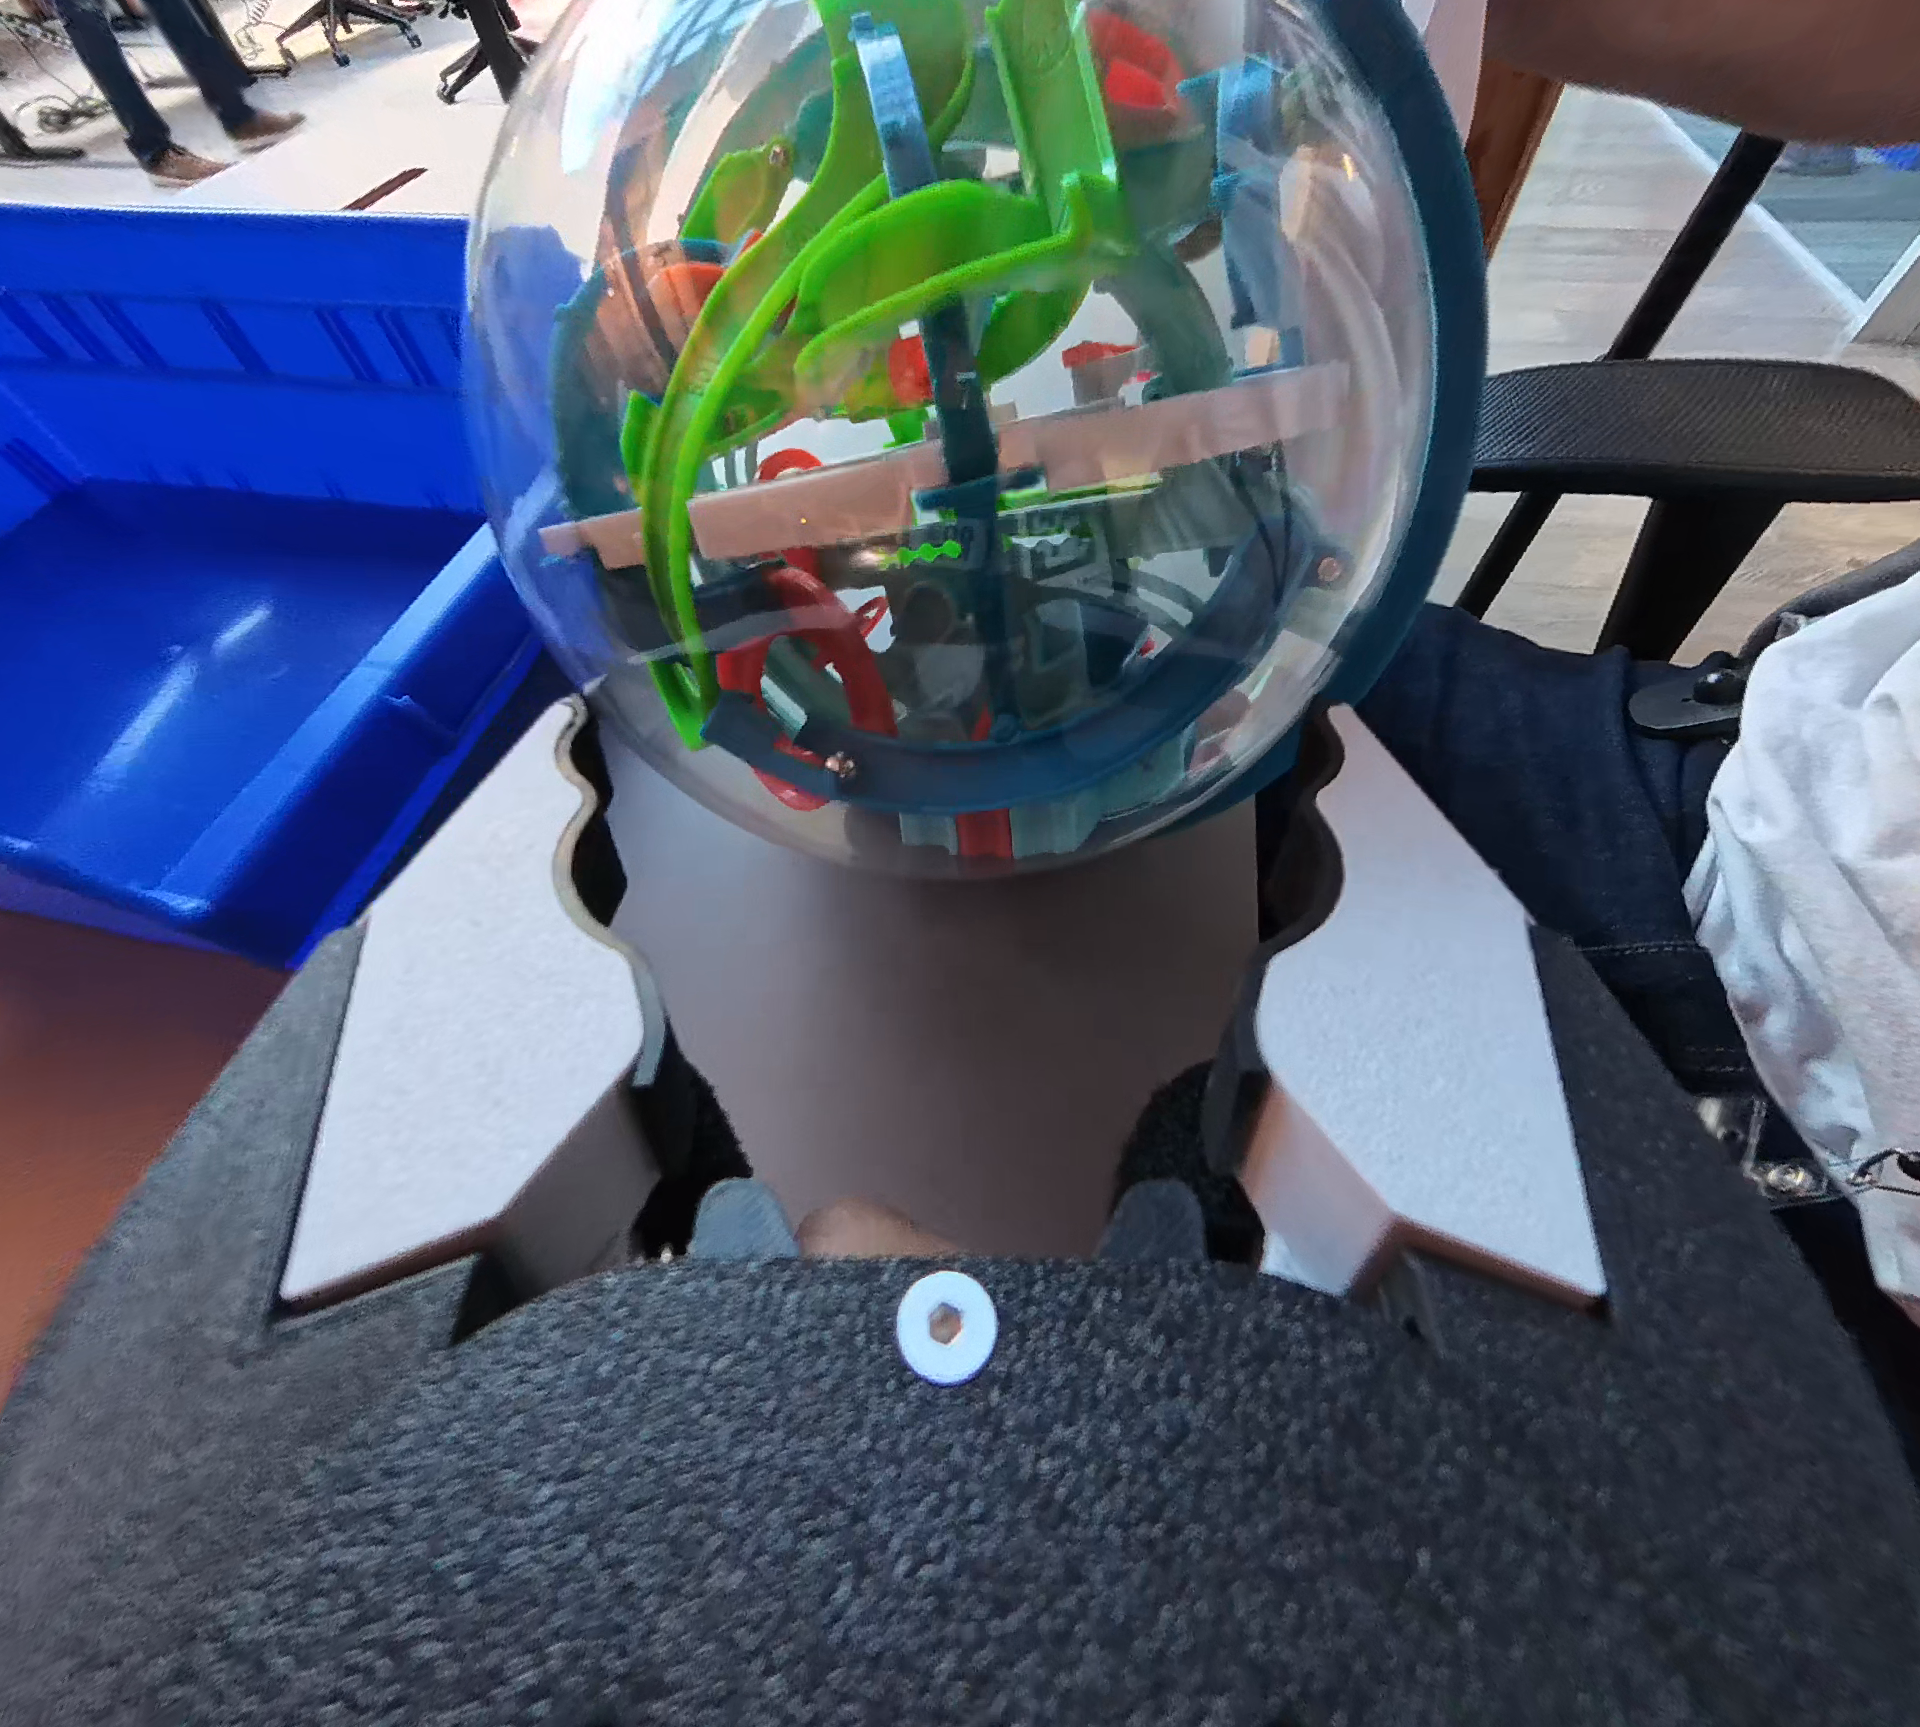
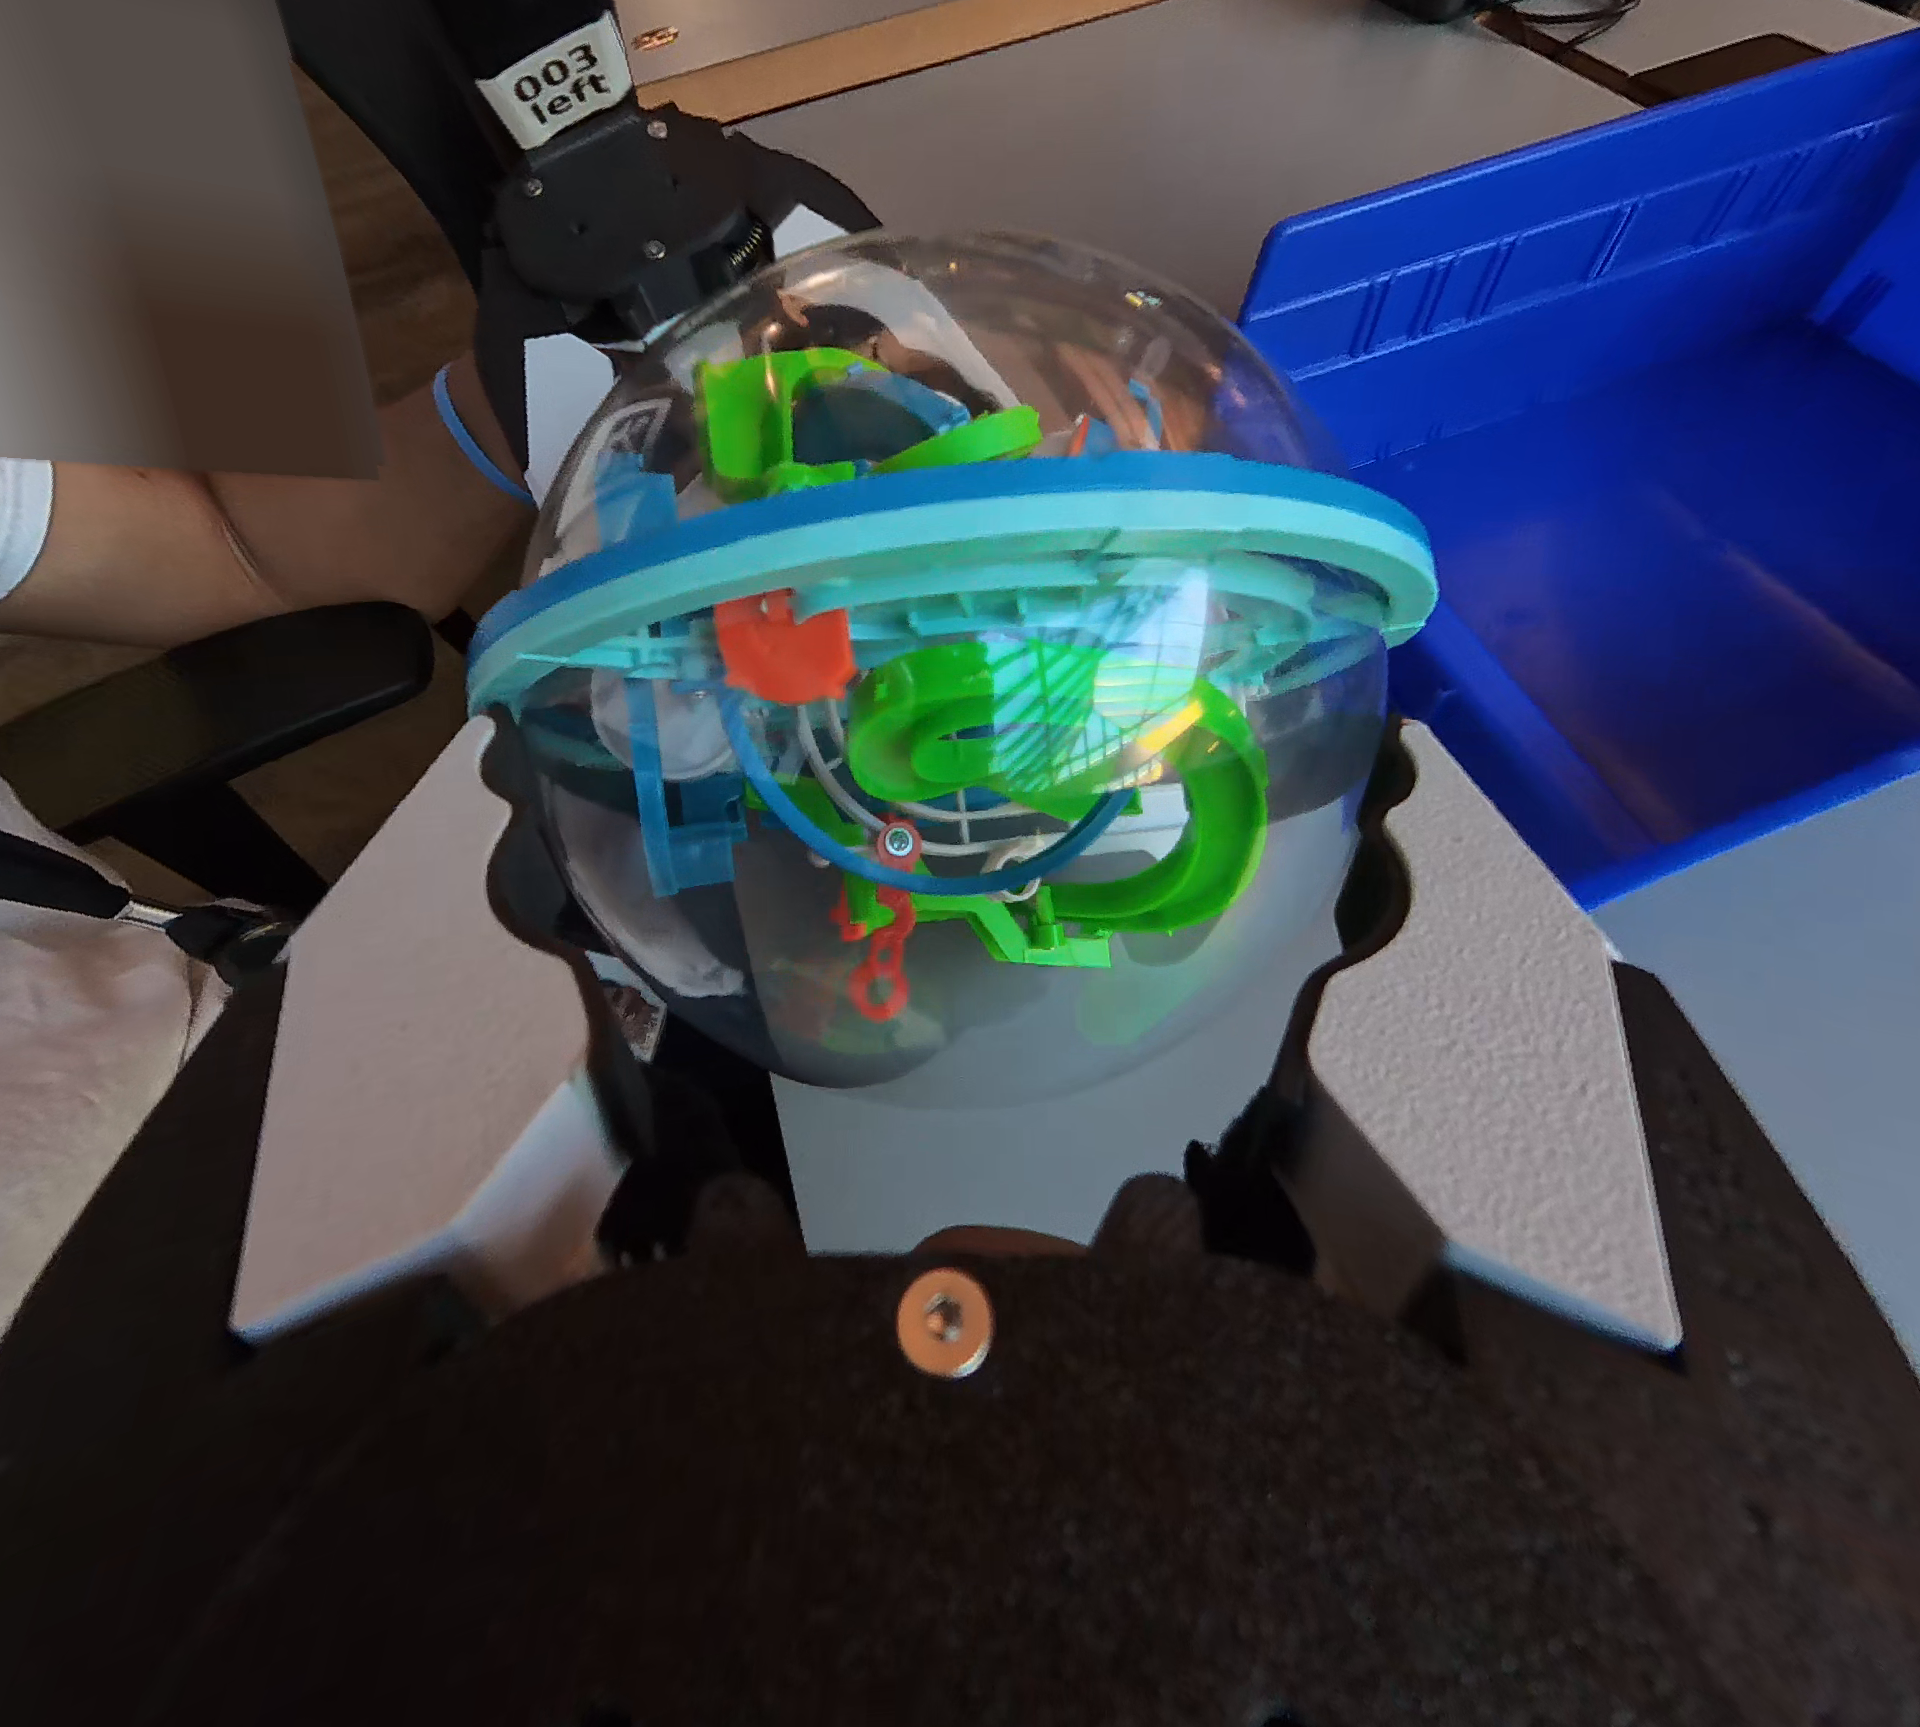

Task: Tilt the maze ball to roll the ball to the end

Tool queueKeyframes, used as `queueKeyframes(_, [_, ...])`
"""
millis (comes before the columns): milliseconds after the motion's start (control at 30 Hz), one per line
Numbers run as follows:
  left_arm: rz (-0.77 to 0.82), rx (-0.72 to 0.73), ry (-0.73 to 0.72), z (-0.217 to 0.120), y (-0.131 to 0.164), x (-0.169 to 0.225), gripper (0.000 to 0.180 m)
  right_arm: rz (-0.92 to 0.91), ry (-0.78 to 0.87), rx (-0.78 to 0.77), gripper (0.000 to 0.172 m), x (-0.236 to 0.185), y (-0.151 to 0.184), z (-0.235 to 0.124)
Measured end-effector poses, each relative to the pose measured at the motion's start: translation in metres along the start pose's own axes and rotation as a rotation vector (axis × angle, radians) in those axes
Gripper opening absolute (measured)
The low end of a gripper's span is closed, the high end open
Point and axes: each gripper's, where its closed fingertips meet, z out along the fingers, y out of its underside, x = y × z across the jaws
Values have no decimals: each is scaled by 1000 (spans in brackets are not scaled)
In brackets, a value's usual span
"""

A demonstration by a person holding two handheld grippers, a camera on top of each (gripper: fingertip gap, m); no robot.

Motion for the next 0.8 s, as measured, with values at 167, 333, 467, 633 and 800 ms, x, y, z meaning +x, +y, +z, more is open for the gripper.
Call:
queueKeyframes(167, [-66, 24, 45, 3, 2, 1, 128, 4, -12, 20, 150, 1, 2, -2])
queueKeyframes(333, [-90, 32, 69, 9, 2, 2, 128, 24, -16, 23, 150, 3, 8, -8])
queueKeyframes(467, [-102, 39, 91, 14, 0, 3, 129, 41, -18, 35, 150, 4, 11, -11])
queueKeyframes(633, [-97, 42, 86, 16, -4, 0, 129, 65, -21, 72, 151, 7, 12, -13])
queueKeyframes(800, [-56, -1, 64, 14, -4, -4, 129, 36, -21, 89, 150, 9, 12, -12])
